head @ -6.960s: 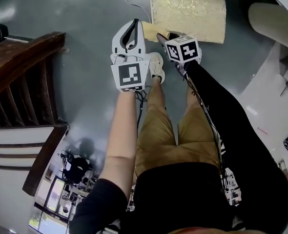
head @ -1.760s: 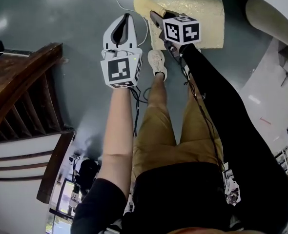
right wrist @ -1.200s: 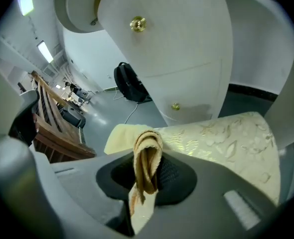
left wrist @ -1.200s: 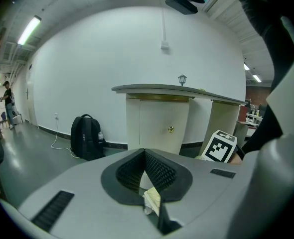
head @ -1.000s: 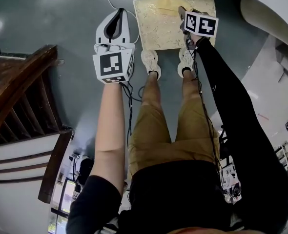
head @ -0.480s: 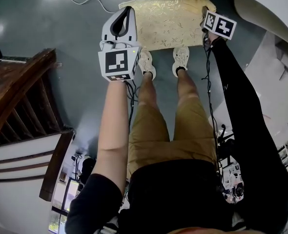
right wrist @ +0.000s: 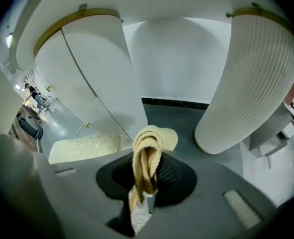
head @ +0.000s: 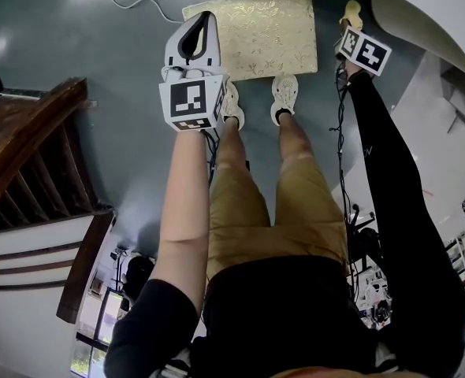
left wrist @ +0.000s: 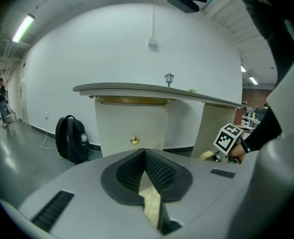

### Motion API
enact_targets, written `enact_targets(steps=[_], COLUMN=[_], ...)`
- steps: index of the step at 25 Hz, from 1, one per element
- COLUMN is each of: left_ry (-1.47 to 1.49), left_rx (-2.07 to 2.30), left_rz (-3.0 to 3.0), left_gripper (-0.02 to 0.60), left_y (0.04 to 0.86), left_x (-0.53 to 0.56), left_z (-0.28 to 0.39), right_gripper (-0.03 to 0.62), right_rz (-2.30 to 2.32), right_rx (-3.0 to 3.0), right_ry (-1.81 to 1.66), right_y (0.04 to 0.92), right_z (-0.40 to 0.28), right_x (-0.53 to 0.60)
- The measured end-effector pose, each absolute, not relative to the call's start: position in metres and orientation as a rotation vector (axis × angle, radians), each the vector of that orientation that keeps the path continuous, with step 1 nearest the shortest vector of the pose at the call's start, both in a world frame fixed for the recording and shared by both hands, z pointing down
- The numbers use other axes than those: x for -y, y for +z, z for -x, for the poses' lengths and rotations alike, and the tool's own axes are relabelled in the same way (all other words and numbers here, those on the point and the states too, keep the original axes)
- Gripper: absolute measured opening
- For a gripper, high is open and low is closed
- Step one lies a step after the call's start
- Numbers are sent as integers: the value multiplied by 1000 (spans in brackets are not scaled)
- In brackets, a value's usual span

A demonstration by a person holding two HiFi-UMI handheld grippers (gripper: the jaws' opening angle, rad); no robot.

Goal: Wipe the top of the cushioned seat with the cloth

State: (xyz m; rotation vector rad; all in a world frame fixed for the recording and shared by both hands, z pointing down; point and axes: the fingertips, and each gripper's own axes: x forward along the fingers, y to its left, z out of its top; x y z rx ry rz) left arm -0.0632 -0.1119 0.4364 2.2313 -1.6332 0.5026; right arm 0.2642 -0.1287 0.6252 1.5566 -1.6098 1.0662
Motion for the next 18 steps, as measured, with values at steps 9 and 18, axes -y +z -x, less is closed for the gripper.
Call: enact_targets(steps=[9, 18], left_ry=[479, 515], left_rx=[1671, 1730], left_rz=[-2185, -2131], left_gripper=[8, 8], left_y=[436, 437], left_x=[86, 48], left_z=[100, 178], right_gripper=[58, 58], right_rz=[-1364, -799], right_rx=[1918, 2239], right_ry=[1111, 1293], right_y=[589, 566], right_z=[-134, 97], right_x=[105, 34])
